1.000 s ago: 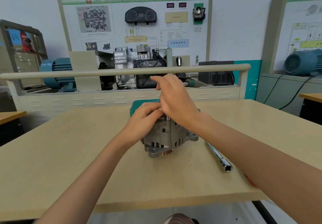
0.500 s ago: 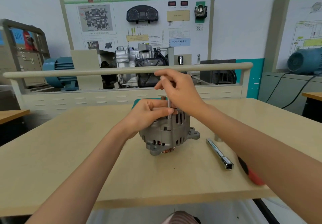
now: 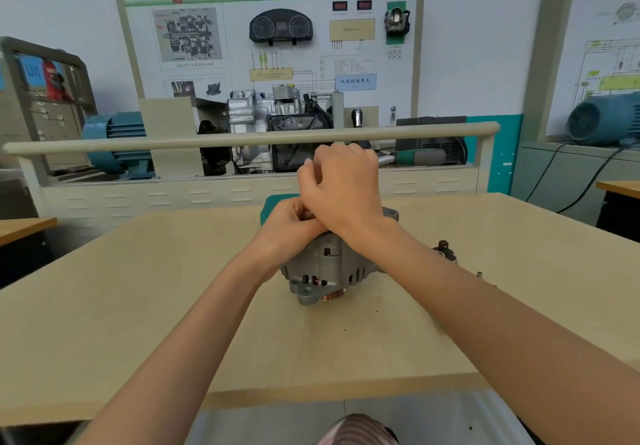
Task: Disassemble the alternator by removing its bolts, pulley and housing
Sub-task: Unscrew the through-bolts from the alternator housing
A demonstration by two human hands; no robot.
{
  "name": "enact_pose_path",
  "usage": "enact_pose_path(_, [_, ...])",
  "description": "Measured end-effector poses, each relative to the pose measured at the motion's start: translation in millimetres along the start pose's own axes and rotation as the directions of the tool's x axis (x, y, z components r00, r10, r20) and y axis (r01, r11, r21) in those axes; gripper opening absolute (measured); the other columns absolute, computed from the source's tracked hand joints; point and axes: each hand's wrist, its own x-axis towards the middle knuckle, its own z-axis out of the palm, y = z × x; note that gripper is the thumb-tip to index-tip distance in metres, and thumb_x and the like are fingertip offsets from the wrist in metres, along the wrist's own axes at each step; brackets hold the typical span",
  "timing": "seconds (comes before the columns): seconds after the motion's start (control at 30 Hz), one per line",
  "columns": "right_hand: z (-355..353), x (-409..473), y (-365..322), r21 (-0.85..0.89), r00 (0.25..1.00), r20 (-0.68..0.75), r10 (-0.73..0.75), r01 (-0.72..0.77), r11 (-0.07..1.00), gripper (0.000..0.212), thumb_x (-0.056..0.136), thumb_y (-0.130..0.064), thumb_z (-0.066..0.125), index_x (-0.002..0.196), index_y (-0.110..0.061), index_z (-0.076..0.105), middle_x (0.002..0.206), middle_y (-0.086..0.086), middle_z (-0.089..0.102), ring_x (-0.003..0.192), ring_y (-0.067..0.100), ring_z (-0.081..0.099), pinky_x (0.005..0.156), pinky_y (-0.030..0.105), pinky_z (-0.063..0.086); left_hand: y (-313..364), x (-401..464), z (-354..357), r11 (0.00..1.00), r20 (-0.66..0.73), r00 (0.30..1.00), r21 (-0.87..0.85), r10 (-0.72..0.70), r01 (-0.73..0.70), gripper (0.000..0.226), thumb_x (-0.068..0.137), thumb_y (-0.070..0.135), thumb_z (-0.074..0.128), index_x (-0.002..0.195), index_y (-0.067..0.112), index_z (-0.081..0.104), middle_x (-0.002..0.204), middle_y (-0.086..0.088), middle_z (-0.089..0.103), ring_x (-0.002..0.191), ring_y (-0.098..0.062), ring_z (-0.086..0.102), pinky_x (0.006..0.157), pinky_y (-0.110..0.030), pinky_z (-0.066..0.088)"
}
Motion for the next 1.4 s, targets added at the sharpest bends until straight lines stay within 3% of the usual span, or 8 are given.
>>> enact_pose_path(0.13, [-1,-1,-1,0.259,0.996,-0.069,0.058,-0.039,0.965,0.036,0.083,-0.025,0.041,0.049,-0.022,0.028,0.049,-0.012,0.028,0.057,0.013,0.033,0.071,0.029,0.023,2,-3,8,0.996,-0.078,0.994,-0.044,0.074,-0.078,0.023,0.084,0.001,0.062,0.07,0.02,0.063,0.057,0.013,0.066,0.056,0.006,0.061,0.049,-0.008,0.044])
enact_pose_path(0.23, [0,-2,-1,0.37,0.989,-0.113,0.095,-0.047,0.928,0.04,0.079,-0.022,0.042,0.047,-0.028,0.02,0.044,-0.012,0.024,0.049,0.007,0.028,0.068,0.029,0.021,0,-5,13,0.99,-0.127,0.985,-0.056,0.118,-0.126,0.038,0.083,-0.002,0.061,0.059,0.027,0.062,0.052,0.014,0.064,0.052,0.007,0.059,0.047,-0.006,0.041])
enact_pose_path(0.5, [7,-1,1,0.42,0.974,-0.175,0.142,-0.056,0.906,0.041,0.078,-0.021,0.042,0.045,-0.029,0.02,0.041,-0.012,0.023,0.047,0.007,0.029,0.071,0.029,0.023,-3,-2,14,0.985,-0.138,0.977,-0.038,0.16,-0.167,0.05,0.083,-0.002,0.06,0.053,0.037,0.067,0.052,0.017,0.062,0.052,0.009,0.057,0.047,-0.005,0.039])
enact_pose_path(0.9, [8,0,-1,0.471,0.958,-0.247,0.143,-0.01,0.882,0.043,0.077,-0.02,0.043,0.043,-0.03,0.02,0.039,-0.013,0.021,0.045,0.007,0.027,0.076,0.032,0.029,-7,0,14,0.977,-0.138,0.969,-0.032,0.204,-0.21,0.037,0.083,-0.003,0.059,0.065,0.029,0.063,0.057,0.014,0.065,0.056,0.006,0.059,0.05,-0.008,0.043])
enact_pose_path(1.17, [8,4,-1,0.642,0.958,-0.218,0.187,-0.003,0.767,0.046,0.074,-0.013,0.045,0.041,-0.031,0.019,0.029,-0.006,0.022,0.038,0.012,0.027,0.066,0.026,0.026,-9,2,14,0.978,-0.136,0.97,-0.024,0.2,-0.205,0.023,0.083,0.003,0.061,0.079,0.025,0.068,0.074,0.006,0.07,0.077,-0.011,0.065,0.07,-0.023,0.053])
enact_pose_path(1.27, [8,6,1,0.741,0.965,-0.137,0.223,-0.049,0.67,0.041,0.074,-0.013,0.045,0.039,-0.023,0.024,0.036,-0.009,0.023,0.041,0.011,0.022,0.055,0.023,0.022,-8,2,14,0.98,-0.13,0.972,-0.02,0.194,-0.198,0.022,0.084,0.002,0.061,0.081,0.024,0.068,0.07,0.011,0.069,0.073,-0.005,0.064,0.067,-0.018,0.05])
enact_pose_path(1.4, [9,6,1,0.805,0.962,-0.08,0.261,-0.092,0.586,0.037,0.073,-0.013,0.043,0.039,-0.001,0.032,0.04,0.016,0.028,0.045,0.023,0.026,0.053,0.027,0.024,-8,1,14,0.981,-0.128,0.973,-0.017,0.192,-0.195,0.022,0.084,0.002,0.06,0.083,0.023,0.067,0.072,0.009,0.069,0.073,-0.004,0.064,0.067,-0.017,0.049])
